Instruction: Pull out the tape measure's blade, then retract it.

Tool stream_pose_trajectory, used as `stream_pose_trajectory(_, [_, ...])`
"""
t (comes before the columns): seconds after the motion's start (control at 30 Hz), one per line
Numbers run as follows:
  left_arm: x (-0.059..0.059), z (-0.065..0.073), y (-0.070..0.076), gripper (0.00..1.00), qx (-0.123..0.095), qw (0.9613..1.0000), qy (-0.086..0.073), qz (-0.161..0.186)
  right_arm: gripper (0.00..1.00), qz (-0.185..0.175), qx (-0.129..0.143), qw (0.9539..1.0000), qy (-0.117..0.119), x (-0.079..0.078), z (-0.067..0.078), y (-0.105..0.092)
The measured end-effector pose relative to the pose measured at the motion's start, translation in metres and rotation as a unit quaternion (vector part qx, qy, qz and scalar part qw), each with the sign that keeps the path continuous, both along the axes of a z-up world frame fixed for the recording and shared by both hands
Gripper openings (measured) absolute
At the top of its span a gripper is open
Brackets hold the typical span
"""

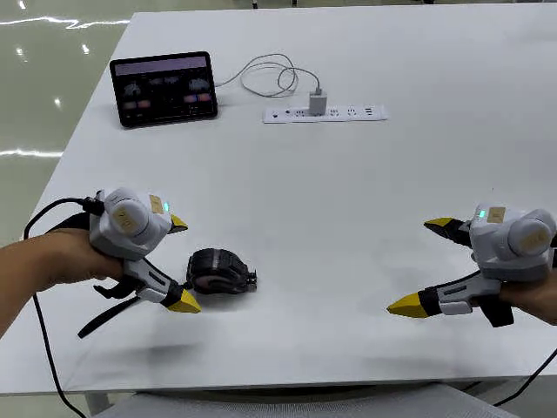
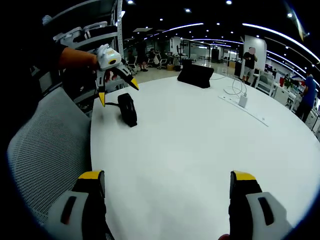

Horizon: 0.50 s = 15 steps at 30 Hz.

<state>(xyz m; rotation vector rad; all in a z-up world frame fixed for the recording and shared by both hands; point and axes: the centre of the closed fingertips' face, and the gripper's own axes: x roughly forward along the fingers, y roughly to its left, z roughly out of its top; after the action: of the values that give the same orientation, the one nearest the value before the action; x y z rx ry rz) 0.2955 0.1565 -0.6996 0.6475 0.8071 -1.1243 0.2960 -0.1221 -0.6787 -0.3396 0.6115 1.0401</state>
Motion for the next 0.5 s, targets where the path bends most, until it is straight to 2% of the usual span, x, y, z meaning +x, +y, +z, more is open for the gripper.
stream_pose_trajectory(0.1, [0.003,-0.002,-0.002,0.76,0.009,0.9999,-0.002,-0.009,1.00,0.003,0.002,1.0000,0.001,0.000,0.001,0.003])
stream_pose_trajectory(0.23, [0.004,-0.001,-0.009,0.72,0.011,0.9997,0.011,-0.019,1.00,0.007,0.004,1.0000,0.002,0.001,0.001,0.007])
stream_pose_trajectory(0.37, [0.005,-0.007,-0.014,0.66,0.029,0.9989,0.013,-0.033,1.00,0.015,0.001,0.9999,0.004,0.001,-0.001,0.015])
stream_pose_trajectory(0.43, [0.003,-0.008,-0.016,0.62,0.033,0.9986,0.022,-0.036,1.00,0.019,0.001,0.9998,0.004,0.002,-0.001,0.018])
stream_pose_trajectory(0.5, [0.003,-0.009,-0.020,0.60,0.035,0.9983,0.021,-0.041,1.00,0.024,0.002,0.9997,0.006,0.002,-0.001,0.023])
